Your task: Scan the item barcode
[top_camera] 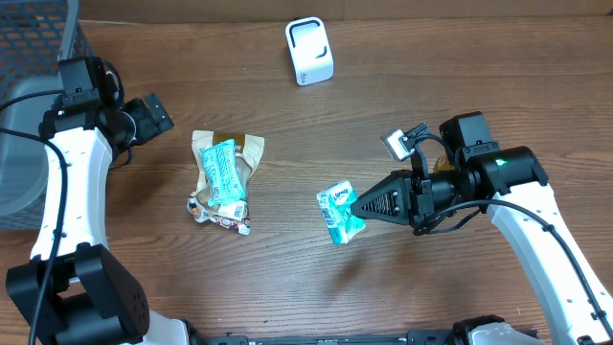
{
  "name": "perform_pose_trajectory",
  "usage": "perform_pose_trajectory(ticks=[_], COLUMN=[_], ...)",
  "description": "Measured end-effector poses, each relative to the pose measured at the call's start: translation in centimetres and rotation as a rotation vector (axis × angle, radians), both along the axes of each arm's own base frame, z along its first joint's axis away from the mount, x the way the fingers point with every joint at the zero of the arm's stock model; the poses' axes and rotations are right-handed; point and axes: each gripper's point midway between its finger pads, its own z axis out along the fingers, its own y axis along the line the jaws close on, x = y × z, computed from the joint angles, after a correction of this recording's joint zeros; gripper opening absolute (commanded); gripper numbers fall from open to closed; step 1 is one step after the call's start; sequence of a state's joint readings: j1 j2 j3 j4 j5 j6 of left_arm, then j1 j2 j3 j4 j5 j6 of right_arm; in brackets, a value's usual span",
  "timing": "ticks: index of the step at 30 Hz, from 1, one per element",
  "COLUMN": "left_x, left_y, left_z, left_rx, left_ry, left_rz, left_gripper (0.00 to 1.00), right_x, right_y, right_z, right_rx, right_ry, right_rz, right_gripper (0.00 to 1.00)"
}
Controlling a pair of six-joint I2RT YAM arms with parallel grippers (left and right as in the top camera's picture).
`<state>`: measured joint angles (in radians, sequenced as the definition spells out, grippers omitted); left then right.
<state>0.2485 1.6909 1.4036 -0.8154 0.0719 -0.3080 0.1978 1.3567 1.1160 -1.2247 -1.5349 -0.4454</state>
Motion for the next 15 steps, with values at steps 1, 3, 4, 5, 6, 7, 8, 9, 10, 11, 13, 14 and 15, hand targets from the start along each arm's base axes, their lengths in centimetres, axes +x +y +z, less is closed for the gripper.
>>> perform_pose_trajectory(ticks=[1, 3, 4, 5, 6, 7, 8, 9, 10, 11, 13, 14, 15], left_x=[0.0, 0.0, 0.0, 0.0, 0.0, 0.0, 0.0, 0.0, 0.0, 0.0, 0.0, 0.0, 0.0], left_y=[0.0, -0.01, 0.0, 0.0, 0.0, 0.0, 0.0, 0.0, 0.0, 0.0, -0.01, 0.0, 0.0], left_z=[0.0, 0.0, 0.0, 0.0, 0.0, 0.0, 0.0, 0.0, 0.0, 0.0, 0.0, 0.0, 0.0], left_rx=[0.0, 0.0, 0.0, 0.0, 0.0, 0.0, 0.0, 0.0, 0.0, 0.0, 0.0, 0.0, 0.0], left_ry=[0.0, 0.0, 0.0, 0.0, 0.0, 0.0, 0.0, 0.0, 0.0, 0.0, 0.0, 0.0, 0.0], left_rz=[0.0, 0.0, 0.0, 0.0, 0.0, 0.0, 0.0, 0.0, 0.0, 0.0, 0.0, 0.0, 0.0], left_gripper=[1.0, 1.0, 1.0, 1.0, 0.99, 1.0, 1.0, 1.0, 1.0, 1.0, 1.0, 1.0, 1.0], right_x=[0.0, -0.01, 0.01, 0.0, 0.05, 0.13, 0.2, 0.25, 0.28, 0.33, 0.37, 0.41, 0.44], right_y=[0.0, 0.0, 0.0, 0.0, 0.01, 0.03, 0.04, 0.05, 0.06, 0.07, 0.07, 0.08, 0.08], right_z=[0.01, 0.01, 0.01, 0.02, 0.02, 0.04, 0.05, 0.05, 0.06, 0.04, -0.04, -0.19, -0.34], right_rx=[0.001, 0.001, 0.001, 0.001, 0.002, 0.004, 0.006, 0.007, 0.008, 0.008, 0.003, -0.005, -0.014], right_ry=[-0.001, -0.001, -0.001, -0.001, -0.006, -0.018, -0.026, -0.033, -0.037, -0.044, -0.048, -0.051, -0.051], right_rz=[0.0, 0.0, 0.0, 0.0, 0.0, 0.0, 0.0, 0.0, 0.0, 0.0, -0.001, -0.003, -0.004], right_gripper=[0.04, 0.04, 0.04, 0.04, 0.04, 0.04, 0.04, 0.04, 0.04, 0.04, 0.04, 0.04, 0.04])
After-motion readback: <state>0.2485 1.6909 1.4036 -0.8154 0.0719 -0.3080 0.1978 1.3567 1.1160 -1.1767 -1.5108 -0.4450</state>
